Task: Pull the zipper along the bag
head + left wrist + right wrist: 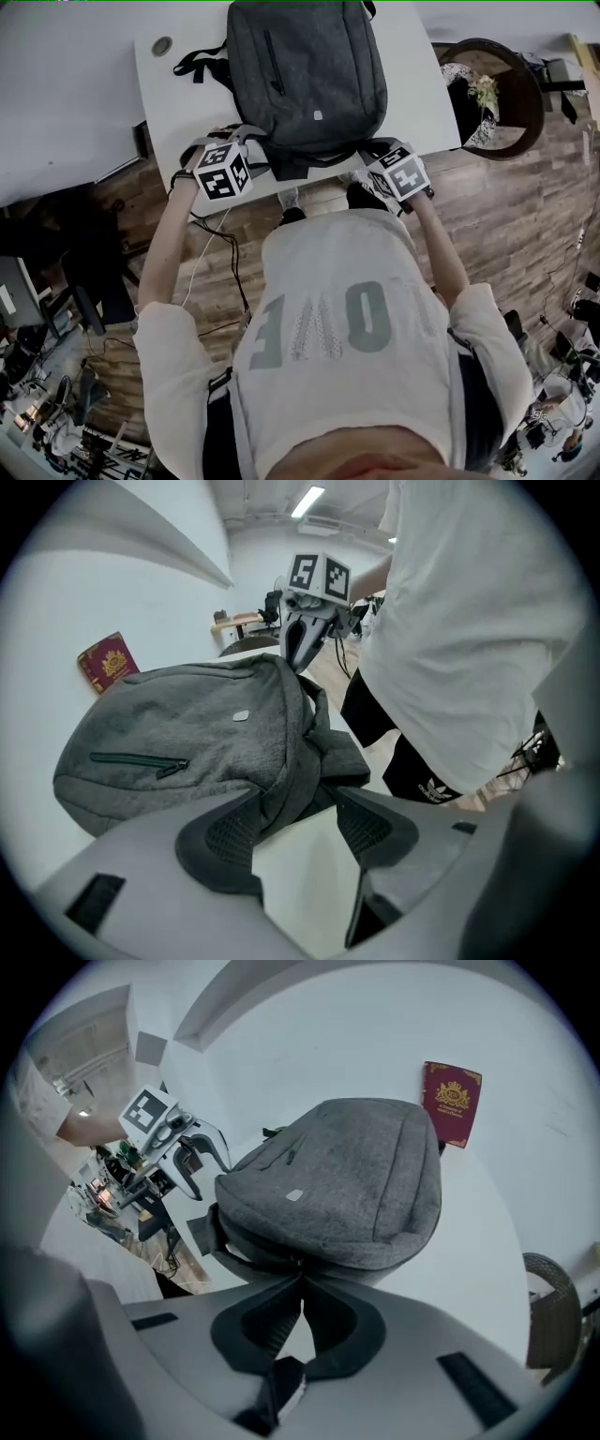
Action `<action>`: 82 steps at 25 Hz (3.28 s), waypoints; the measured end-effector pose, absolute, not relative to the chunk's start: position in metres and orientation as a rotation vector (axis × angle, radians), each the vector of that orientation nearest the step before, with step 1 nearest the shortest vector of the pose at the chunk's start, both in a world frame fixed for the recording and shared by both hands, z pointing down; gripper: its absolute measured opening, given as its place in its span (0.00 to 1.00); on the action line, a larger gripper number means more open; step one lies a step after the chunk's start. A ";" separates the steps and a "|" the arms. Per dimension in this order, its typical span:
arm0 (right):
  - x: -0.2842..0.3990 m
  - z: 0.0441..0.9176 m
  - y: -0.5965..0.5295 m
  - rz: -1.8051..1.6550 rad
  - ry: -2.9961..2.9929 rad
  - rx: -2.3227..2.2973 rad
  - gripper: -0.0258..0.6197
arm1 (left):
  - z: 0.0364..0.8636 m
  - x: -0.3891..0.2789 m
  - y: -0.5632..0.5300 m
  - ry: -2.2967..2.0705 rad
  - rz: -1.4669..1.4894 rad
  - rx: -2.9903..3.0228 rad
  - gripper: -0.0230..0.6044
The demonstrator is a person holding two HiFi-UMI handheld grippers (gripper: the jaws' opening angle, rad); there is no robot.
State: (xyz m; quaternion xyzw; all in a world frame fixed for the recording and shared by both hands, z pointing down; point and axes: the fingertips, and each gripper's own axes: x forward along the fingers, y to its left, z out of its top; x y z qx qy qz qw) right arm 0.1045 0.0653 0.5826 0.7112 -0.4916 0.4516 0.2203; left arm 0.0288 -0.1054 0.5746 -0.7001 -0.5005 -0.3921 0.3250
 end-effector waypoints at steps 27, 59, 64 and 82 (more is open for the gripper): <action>0.310 0.579 0.017 0.684 -1.325 1.655 0.09 | 0.570 0.091 0.002 -1.281 -1.012 -2.086 0.42; 0.342 0.578 -0.010 0.821 -1.261 1.466 0.09 | 0.597 0.083 -0.177 -0.896 -1.101 -2.066 0.53; 0.317 0.582 -0.002 0.957 -1.361 1.400 0.09 | 0.599 0.085 -0.176 -0.908 -1.103 -2.083 0.53; 0.229 0.567 0.017 1.069 -1.539 1.403 0.09 | 0.602 0.080 -0.174 -0.931 -1.093 -2.077 0.55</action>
